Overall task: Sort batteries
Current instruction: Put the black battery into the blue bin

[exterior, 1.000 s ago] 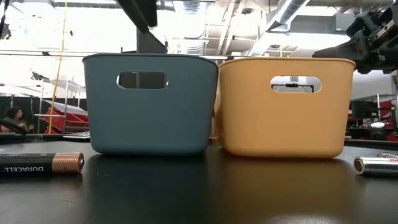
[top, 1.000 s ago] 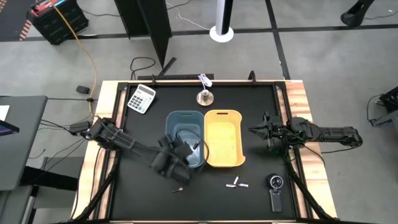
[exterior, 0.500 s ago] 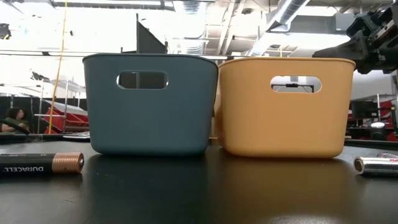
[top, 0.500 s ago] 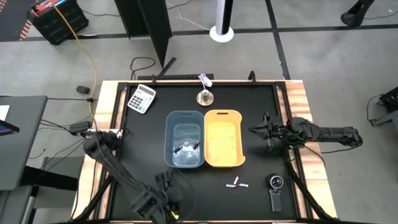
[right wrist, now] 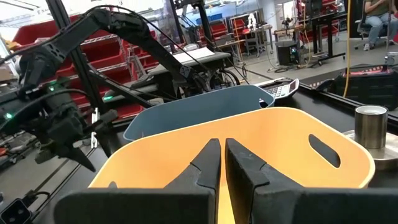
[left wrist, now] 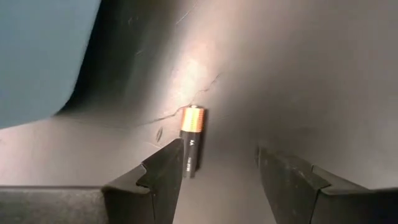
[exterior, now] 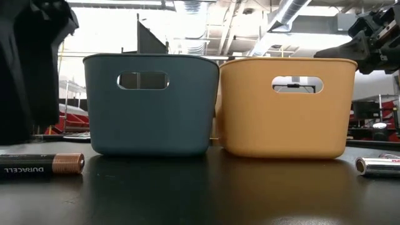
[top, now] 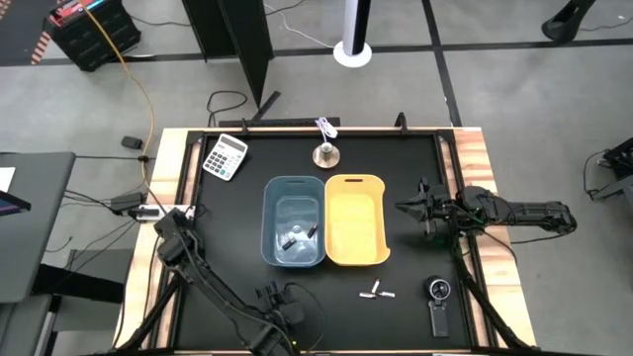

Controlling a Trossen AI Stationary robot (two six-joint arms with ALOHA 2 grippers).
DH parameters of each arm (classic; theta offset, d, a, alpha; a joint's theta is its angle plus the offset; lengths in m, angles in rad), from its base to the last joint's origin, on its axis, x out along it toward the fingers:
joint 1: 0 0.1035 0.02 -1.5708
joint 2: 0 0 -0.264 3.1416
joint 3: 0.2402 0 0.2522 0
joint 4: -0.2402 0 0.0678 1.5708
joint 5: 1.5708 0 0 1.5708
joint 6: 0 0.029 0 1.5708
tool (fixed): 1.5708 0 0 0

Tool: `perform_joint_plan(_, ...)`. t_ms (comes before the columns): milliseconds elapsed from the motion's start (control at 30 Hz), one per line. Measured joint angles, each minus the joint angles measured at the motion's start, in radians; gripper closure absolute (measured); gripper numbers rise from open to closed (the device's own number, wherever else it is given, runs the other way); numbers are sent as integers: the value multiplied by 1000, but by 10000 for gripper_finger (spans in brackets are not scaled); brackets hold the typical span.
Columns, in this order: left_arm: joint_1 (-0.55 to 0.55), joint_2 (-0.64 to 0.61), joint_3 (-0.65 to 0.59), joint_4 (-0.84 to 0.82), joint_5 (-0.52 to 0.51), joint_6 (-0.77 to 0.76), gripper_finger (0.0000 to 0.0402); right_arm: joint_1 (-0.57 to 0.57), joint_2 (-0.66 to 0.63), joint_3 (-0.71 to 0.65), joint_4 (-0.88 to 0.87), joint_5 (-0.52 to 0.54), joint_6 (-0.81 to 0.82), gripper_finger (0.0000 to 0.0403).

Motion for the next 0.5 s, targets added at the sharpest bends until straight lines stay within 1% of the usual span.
perform_joint_plan(233, 3, 0, -20, -36, 7, -21, 209, 0, 0, 0, 3, 0, 1, 360)
perform_joint_plan(367, 3, 1, -84, 3, 47, -31, 209, 0, 0, 0, 4, 0, 2, 360)
perform_joint_plan(500, 3, -4, -108, 22, 35, -45, 209, 0, 0, 0, 4, 0, 2, 360)
